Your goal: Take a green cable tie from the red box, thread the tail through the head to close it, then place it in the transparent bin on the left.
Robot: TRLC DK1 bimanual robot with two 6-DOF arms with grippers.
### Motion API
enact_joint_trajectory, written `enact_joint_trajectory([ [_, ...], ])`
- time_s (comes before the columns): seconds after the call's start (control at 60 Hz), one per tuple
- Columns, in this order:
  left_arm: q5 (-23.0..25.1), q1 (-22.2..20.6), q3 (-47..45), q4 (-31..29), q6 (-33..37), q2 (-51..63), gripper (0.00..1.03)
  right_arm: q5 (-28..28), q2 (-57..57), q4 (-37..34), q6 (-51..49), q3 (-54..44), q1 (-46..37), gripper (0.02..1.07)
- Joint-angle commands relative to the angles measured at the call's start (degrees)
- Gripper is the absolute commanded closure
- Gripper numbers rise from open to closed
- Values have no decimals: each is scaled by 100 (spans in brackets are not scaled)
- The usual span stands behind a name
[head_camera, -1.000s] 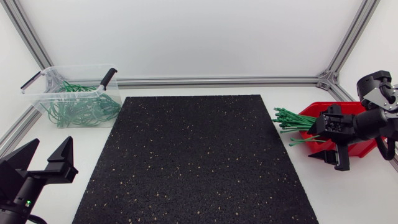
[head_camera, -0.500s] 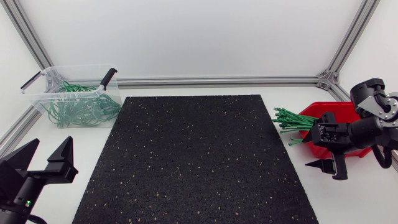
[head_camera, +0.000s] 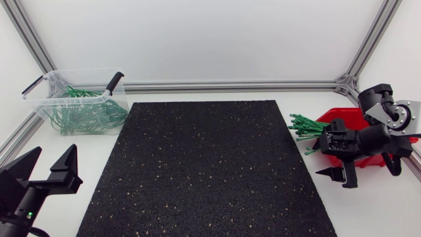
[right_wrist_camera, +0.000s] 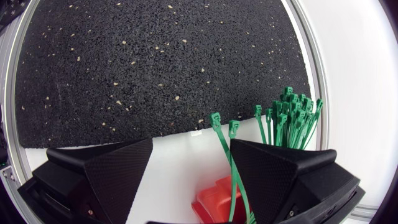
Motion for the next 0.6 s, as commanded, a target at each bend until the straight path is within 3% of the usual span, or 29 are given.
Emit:
enact_joint_trajectory([
  [0.0,-38,23,-215,-168,94,-8,4,11,106,0,63,-52,37,16],
  [0.333,-38,6,-215,-168,94,1,4,11,194,88,45,-123,37,16],
  [0.583,-38,15,-215,-168,94,1,4,275,326,932,89,-299,37,16],
])
